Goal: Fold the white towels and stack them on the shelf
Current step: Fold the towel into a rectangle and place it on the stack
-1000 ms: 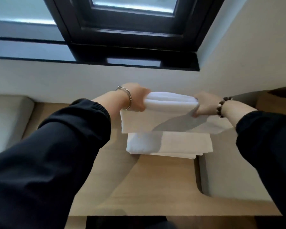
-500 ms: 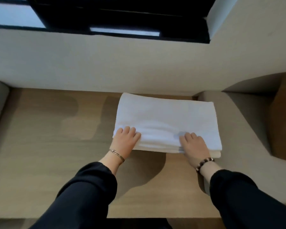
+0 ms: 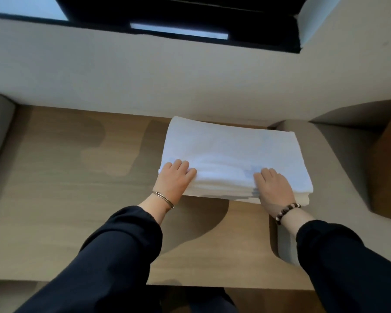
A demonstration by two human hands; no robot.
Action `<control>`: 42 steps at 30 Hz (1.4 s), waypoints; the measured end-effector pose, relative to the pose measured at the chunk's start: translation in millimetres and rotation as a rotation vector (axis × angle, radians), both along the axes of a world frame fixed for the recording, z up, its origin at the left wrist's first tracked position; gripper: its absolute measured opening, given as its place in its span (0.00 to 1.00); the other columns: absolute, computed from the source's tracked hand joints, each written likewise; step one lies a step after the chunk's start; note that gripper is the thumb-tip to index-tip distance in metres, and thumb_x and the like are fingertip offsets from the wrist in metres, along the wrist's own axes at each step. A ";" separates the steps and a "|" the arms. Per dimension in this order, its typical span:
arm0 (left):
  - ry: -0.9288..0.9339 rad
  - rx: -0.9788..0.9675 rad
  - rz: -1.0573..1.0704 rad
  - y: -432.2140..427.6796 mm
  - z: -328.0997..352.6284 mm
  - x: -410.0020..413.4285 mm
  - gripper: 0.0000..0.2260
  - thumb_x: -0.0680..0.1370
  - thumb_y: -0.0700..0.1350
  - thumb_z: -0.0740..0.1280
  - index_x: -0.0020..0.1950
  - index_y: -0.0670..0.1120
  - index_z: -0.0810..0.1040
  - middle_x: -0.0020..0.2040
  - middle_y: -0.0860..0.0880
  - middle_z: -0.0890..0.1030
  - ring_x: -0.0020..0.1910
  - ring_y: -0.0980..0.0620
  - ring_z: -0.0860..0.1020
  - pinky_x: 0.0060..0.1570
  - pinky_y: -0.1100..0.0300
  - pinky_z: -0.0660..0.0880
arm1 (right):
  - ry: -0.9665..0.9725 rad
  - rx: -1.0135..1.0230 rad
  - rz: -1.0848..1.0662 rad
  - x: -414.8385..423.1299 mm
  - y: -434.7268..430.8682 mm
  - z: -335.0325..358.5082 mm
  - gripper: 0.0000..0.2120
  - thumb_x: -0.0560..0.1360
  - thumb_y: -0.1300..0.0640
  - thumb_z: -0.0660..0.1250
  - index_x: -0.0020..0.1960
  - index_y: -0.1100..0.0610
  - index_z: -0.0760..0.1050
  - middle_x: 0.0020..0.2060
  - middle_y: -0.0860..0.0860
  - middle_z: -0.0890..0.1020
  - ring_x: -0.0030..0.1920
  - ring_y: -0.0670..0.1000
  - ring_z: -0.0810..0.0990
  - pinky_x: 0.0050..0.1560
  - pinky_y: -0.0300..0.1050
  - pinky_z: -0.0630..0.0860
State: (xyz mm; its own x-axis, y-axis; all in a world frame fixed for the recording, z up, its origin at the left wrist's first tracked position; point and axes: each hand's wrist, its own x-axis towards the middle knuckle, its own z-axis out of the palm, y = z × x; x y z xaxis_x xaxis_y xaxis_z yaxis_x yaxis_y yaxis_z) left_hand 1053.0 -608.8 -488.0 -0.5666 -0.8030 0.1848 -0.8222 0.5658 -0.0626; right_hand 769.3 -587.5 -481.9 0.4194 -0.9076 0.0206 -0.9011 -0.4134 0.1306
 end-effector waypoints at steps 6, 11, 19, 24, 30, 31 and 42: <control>-0.001 -0.035 0.036 14.8 -19.6 5.4 0.13 0.55 0.30 0.61 0.33 0.44 0.76 0.30 0.47 0.72 0.27 0.48 0.70 0.27 0.60 0.65 | 0.043 0.070 -0.111 11.9 13.8 -16.2 0.22 0.46 0.78 0.73 0.38 0.65 0.75 0.33 0.60 0.75 0.31 0.59 0.74 0.28 0.46 0.66; 0.062 -0.036 0.098 5.5 -1.6 9.9 0.15 0.56 0.30 0.62 0.37 0.44 0.76 0.37 0.46 0.76 0.36 0.45 0.76 0.37 0.55 0.73 | 0.010 0.013 -0.290 18.8 8.1 5.9 0.21 0.49 0.76 0.71 0.41 0.64 0.74 0.43 0.62 0.77 0.41 0.62 0.76 0.48 0.59 0.71; 0.356 0.185 0.285 -46.4 74.1 20.3 0.20 0.54 0.38 0.75 0.44 0.39 0.77 0.34 0.43 0.75 0.30 0.43 0.74 0.29 0.60 0.68 | 0.009 -0.045 -0.458 24.8 -59.6 86.8 0.15 0.64 0.68 0.64 0.51 0.62 0.74 0.44 0.58 0.78 0.49 0.60 0.75 0.69 0.58 0.52; 0.643 0.462 0.487 -74.7 100.6 22.5 0.14 0.65 0.49 0.72 0.45 0.44 0.72 0.41 0.49 0.73 0.44 0.46 0.72 0.39 0.60 0.64 | -0.071 -0.041 -0.493 7.6 -74.9 130.9 0.11 0.65 0.70 0.63 0.47 0.63 0.74 0.41 0.61 0.78 0.44 0.62 0.75 0.45 0.51 0.66; 1.024 0.625 0.520 -76.5 130.0 6.0 0.18 0.62 0.52 0.73 0.46 0.54 0.69 0.38 0.54 0.76 0.35 0.58 0.75 0.32 0.75 0.68 | -0.168 -0.031 -0.554 -16.2 -71.2 147.1 0.07 0.69 0.67 0.62 0.47 0.62 0.72 0.43 0.62 0.78 0.44 0.63 0.76 0.43 0.51 0.68; 1.060 0.635 0.512 -78.2 134.2 3.4 0.21 0.61 0.52 0.74 0.50 0.56 0.70 0.40 0.53 0.77 0.37 0.56 0.76 0.36 0.72 0.71 | -0.179 -0.024 -0.573 -19.7 -71.5 148.7 0.07 0.70 0.67 0.61 0.47 0.61 0.71 0.43 0.62 0.78 0.44 0.63 0.77 0.44 0.51 0.69; 1.049 0.928 0.678 -84.2 103.6 7.6 0.29 0.71 0.57 0.70 0.69 0.51 0.67 0.62 0.51 0.70 0.56 0.54 0.71 0.50 0.62 0.68 | -0.025 0.581 -0.592 -33.9 -114.3 132.3 0.07 0.72 0.59 0.58 0.41 0.56 0.75 0.39 0.53 0.81 0.37 0.55 0.78 0.33 0.41 0.71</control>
State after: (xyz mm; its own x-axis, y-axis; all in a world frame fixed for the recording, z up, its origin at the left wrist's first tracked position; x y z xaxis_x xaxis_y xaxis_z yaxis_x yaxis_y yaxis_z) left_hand 1060.6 -693.0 -384.4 -0.0033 -0.8996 -0.4368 -0.3807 -0.4028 0.8324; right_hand 735.4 -701.9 -349.6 -0.1252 -0.8471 -0.5165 -0.9907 0.1345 0.0196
